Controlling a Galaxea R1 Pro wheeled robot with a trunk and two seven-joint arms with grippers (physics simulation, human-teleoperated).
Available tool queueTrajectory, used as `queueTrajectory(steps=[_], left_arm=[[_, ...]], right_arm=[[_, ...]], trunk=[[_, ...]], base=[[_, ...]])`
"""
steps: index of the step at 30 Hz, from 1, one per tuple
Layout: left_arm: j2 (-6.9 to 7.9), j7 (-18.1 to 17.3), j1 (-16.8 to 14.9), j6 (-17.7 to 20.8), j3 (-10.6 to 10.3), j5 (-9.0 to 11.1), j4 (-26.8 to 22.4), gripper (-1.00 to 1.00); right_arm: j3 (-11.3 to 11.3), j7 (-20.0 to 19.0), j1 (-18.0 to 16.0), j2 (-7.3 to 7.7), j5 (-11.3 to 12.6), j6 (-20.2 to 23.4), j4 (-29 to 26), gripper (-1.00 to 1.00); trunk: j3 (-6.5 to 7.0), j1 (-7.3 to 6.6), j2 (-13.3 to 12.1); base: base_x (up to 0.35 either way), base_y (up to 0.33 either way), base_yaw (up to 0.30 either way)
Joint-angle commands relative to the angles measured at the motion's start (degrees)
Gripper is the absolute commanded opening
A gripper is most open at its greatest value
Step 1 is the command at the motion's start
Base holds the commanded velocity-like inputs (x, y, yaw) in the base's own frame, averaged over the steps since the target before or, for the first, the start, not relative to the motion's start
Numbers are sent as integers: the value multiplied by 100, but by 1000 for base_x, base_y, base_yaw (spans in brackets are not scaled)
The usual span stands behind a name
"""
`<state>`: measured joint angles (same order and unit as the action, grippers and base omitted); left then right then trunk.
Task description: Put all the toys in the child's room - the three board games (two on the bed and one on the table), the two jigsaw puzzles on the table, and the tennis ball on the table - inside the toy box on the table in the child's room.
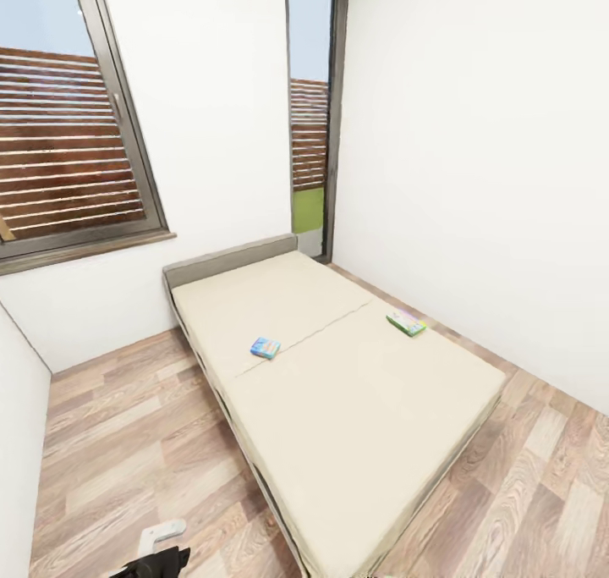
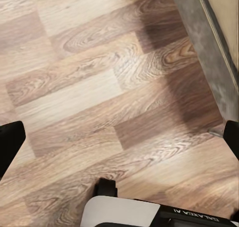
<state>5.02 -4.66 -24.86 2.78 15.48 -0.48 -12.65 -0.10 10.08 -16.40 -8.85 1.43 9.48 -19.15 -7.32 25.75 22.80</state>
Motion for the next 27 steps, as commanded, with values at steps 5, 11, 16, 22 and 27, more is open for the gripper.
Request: queueTrajectory(steps=[5, 11, 16, 22, 27], left_arm=[[-1, -35, -1, 29, 43, -5, -10, 100], [-1, -35, -1, 29, 43, -5, -10, 100], [-1, -35, -1, 29, 43, -5, -10, 100], [-1, -35, -1, 29, 43, -5, -10, 100], [-1, -35, -1, 29, 45, -5, -10, 100]], right_arm=[[-2, 21, -3, -3, 15, 30, -10, 100], [-4, 21, -4, -3, 15, 30, -10, 100], [-4, 21, -2, -3, 15, 31, -10, 100], [0, 21, -2, -3, 15, 28, -10, 100], [1, 21, -3, -6, 15, 28, -10, 100]], trunk=[[-12, 3, 12], [-12, 3, 12], [-12, 3, 12], [-12, 3, 12], [-12, 3, 12]], base=[[1, 1, -278], [77, 34, -278], [53, 24, -278], [11, 13, -278], [2, 133, -278]])
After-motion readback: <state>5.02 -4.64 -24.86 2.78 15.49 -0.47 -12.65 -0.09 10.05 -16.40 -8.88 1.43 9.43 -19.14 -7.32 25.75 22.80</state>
